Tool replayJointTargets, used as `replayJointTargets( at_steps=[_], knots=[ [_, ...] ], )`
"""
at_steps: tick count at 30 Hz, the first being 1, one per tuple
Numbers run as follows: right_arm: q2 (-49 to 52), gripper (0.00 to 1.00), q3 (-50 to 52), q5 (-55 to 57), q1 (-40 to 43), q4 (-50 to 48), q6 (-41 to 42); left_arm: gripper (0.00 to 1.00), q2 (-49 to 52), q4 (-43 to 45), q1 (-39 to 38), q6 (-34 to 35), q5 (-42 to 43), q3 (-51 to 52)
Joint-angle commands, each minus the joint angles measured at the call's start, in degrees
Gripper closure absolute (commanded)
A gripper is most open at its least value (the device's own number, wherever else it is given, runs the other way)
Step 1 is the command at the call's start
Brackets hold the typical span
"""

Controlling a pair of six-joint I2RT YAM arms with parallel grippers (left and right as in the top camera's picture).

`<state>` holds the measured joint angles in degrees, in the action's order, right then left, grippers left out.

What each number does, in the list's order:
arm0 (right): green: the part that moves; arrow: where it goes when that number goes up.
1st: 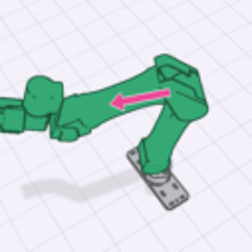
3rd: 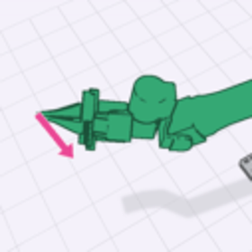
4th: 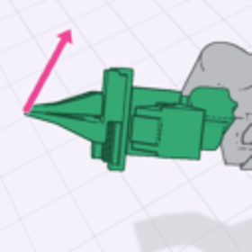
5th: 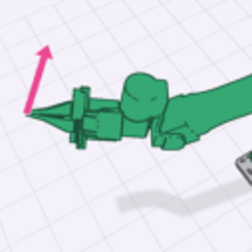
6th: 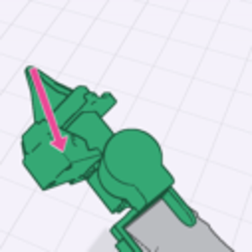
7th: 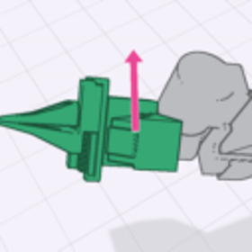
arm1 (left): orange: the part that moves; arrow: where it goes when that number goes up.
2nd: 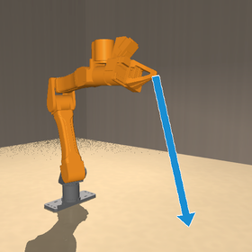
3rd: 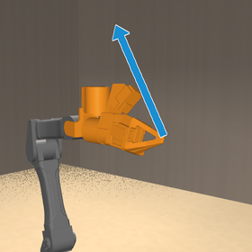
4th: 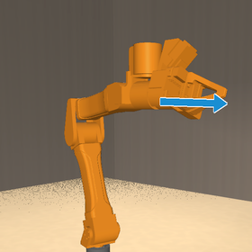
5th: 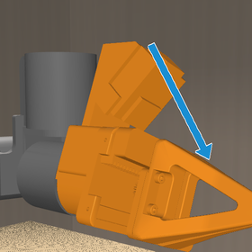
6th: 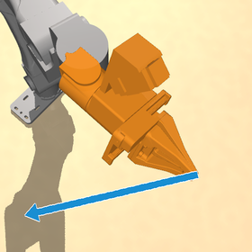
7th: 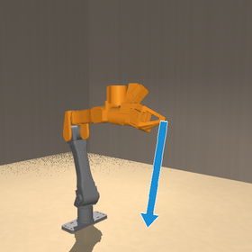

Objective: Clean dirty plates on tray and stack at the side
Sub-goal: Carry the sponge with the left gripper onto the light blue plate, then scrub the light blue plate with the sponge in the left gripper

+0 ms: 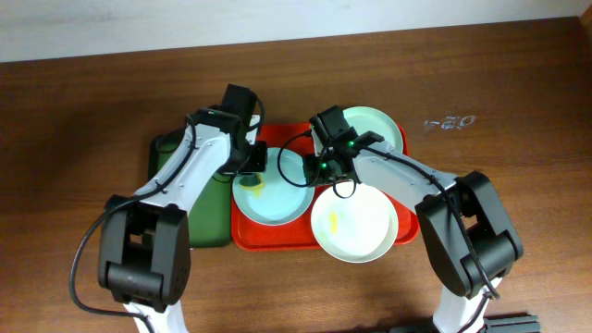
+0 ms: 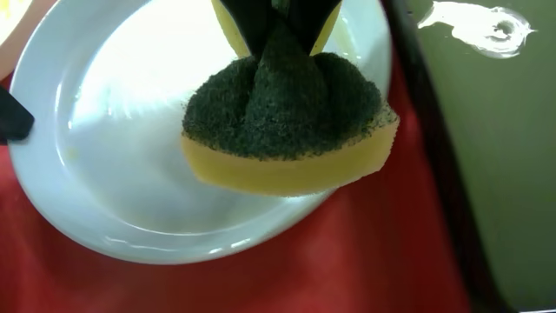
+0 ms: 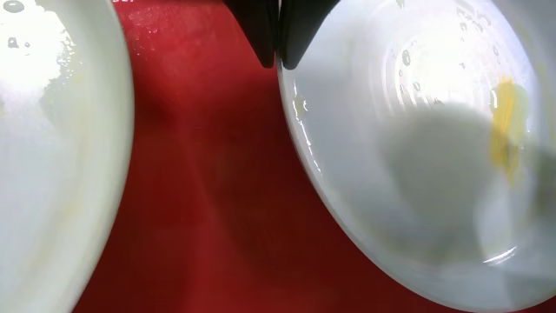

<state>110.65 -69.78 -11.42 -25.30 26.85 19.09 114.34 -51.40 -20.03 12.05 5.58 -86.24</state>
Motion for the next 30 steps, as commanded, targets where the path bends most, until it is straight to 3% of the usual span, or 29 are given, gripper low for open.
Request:
replayJointTargets(
  at_steps=[1, 7, 10, 14, 16, 18, 22, 28, 30],
  knots=[
    [0.42, 0.96, 0.35, 0.07, -0.52, -0.09, -0.15, 1.00, 0.39, 0.04, 0.66, 0.79, 1.07, 1.42],
    [0.42, 0.96, 0.35, 0.07, -0.52, -0.09, -0.15, 1.00, 7.63, 1.70, 0.55, 0.79, 3.76, 2.91],
    [0.42, 0.96, 0.35, 0.07, -0.52, -0.11, -0.17, 1.00, 12.37, 1.70, -1.05, 0.74, 9.77, 2.91],
    [0.42, 0.96, 0.35, 0.07, -0.52, -0.09, -0.17, 1.00, 7.45, 1.70, -1.64, 0.70, 17.79, 0.37],
    [0.42, 0.96, 0.35, 0.07, -0.52, -0.09, -0.15, 1.00, 1.64, 1.70, -0.76, 0.72, 17.07, -1.18],
    [0.39, 0.96, 0.35, 0.07, -0.52, -0.09, -0.15, 1.00, -2.97, 1.05, 0.13, 0.74, 11.23, -1.22],
    [0.42, 0.96, 0.35, 0.07, -0.52, -0.09, -0.15, 1.00, -1.92, -1.84, 0.11, 0.76, 1.42, 0.20],
    [0.42, 0.96, 0.35, 0.07, -0.52, -0.09, -0.15, 1.00, 8.35, 1.40, -0.07, 1.77, 1.38, 3.76],
    [0.42, 0.96, 0.35, 0.07, -0.52, -0.09, -0.17, 1.00, 10.86, 1.51, -0.72, 1.46, 7.96, 3.76]
  ],
)
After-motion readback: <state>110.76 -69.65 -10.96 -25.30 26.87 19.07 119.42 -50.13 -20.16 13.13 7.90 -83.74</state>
